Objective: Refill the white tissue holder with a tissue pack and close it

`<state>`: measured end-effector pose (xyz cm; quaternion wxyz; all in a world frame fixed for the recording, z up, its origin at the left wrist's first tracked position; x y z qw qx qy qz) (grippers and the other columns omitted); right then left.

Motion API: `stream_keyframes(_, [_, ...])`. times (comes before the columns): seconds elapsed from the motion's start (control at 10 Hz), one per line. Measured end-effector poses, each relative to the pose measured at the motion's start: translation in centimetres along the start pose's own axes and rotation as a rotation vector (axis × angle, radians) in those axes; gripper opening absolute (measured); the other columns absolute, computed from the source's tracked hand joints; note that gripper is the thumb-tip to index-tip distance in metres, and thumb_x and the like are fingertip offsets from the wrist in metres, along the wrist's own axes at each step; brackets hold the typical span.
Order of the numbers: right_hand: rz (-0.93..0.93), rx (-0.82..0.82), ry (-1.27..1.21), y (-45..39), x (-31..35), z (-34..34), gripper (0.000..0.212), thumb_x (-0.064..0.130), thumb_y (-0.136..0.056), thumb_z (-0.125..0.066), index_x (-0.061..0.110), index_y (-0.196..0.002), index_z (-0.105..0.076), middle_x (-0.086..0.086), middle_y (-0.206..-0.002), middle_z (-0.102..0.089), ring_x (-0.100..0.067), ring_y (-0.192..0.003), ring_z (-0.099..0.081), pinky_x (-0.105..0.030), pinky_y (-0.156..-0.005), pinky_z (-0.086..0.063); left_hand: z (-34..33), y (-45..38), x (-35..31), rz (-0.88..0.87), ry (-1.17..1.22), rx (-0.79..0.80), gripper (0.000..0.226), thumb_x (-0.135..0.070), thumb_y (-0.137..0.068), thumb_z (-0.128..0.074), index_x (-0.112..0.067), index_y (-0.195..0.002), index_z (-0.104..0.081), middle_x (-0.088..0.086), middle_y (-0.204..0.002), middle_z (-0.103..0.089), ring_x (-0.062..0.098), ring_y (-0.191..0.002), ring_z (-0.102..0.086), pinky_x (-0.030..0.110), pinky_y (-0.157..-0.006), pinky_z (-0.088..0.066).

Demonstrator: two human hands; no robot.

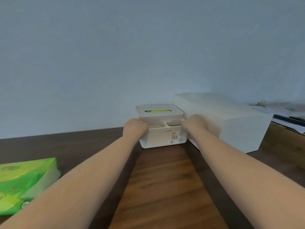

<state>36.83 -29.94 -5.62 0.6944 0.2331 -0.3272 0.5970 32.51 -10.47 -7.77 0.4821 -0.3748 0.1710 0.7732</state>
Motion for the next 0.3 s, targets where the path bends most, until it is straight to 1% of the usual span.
stream_keyframes(0.1, [-0.026,0.047,-0.022,0.5,-0.6,0.7,0.017,0.005,-0.082,-0.051,0.008,-0.065,-0.054,-0.013,-0.077,-0.067,-0.031,-0.068,-0.07,-0.035,-0.059,-0.061,0.2,0.3,0.1,-0.02,0.004,-0.009,0.035,-0.012,-0.088,-0.042,-0.011,-0.055,-0.029,0.003,-0.057,-0.033,0.015,-0.05,-0.029,0.028,-0.046,-0.021])
stream_keyframes(0.2, [-0.024,0.066,-0.008,2.1,-0.9,1.9,0.017,0.0,-0.081,-0.047,0.006,-0.067,-0.053,-0.013,-0.07,-0.061,-0.032,-0.069,-0.069,-0.037,-0.063,-0.061,0.2,0.6,0.6,-0.039,0.063,-0.018,0.041,-0.023,-0.091,-0.041,-0.012,-0.055,-0.026,0.003,-0.057,-0.029,0.018,-0.051,-0.028,0.03,-0.047,-0.02])
stream_keyframes(0.3, [0.027,0.077,-0.055,3.1,-1.6,3.8,0.023,-0.001,-0.084,-0.043,0.0,-0.092,-0.065,-0.019,-0.092,-0.069,-0.037,-0.089,-0.072,-0.046,-0.084,-0.059,0.2,1.7,1.7,-0.034,0.141,-0.055,0.045,-0.035,-0.095,-0.036,-0.012,-0.057,-0.029,0.002,-0.059,-0.034,0.02,-0.054,-0.034,0.031,-0.05,-0.025])
Point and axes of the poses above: each hand's wrist, its own y-axis away from the middle knuckle, its own z-axis out of the back of the hand, x = y × z, the point moved 2 cm from there along -y, towards the middle knuckle
